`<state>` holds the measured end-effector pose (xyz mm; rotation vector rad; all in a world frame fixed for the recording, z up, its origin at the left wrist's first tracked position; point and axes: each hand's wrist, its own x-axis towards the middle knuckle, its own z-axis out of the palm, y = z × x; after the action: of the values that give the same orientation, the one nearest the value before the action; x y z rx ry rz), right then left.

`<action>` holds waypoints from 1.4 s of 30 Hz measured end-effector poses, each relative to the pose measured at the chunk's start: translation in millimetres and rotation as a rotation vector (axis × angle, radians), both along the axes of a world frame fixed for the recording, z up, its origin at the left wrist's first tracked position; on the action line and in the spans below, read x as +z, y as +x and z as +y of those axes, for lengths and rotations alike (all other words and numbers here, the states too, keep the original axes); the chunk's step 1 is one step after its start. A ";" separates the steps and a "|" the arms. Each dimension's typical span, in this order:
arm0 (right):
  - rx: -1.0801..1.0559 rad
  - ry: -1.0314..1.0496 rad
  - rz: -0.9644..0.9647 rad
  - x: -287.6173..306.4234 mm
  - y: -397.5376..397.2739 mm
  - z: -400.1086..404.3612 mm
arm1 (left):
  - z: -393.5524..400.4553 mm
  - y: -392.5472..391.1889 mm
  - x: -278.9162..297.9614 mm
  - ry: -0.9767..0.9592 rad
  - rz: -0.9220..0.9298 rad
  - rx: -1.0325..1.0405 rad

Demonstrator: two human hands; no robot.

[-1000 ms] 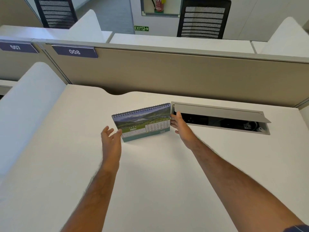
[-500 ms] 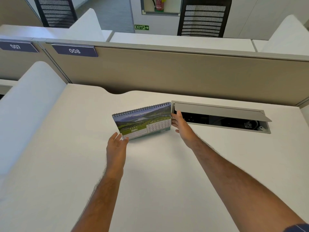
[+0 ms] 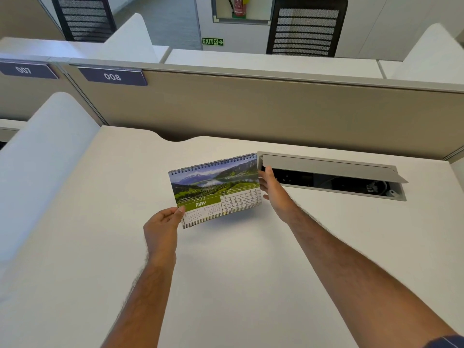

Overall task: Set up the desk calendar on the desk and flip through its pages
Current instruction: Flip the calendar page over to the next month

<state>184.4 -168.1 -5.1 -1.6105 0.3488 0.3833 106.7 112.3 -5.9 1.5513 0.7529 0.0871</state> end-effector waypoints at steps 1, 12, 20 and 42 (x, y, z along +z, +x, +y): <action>-0.011 0.006 0.007 1.5 0.0 0.3 | -0.5 -0.5 0.6 -0.002 0.003 -0.007; -0.003 0.013 0.001 2.1 -1.2 1.0 | 3.5 4.9 12.9 -0.184 -0.041 -0.294; 0.043 0.108 -0.050 3.3 -7.5 -2.3 | 9.3 20.7 43.4 -0.537 -0.259 -0.237; 0.043 0.014 -0.029 4.7 -5.9 1.7 | 16.7 53.8 35.5 -0.048 -0.169 -0.350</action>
<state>178.5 -166.5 -0.3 -1.6101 0.2891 0.3945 160.5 129.1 29.6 1.5854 0.3413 -0.0580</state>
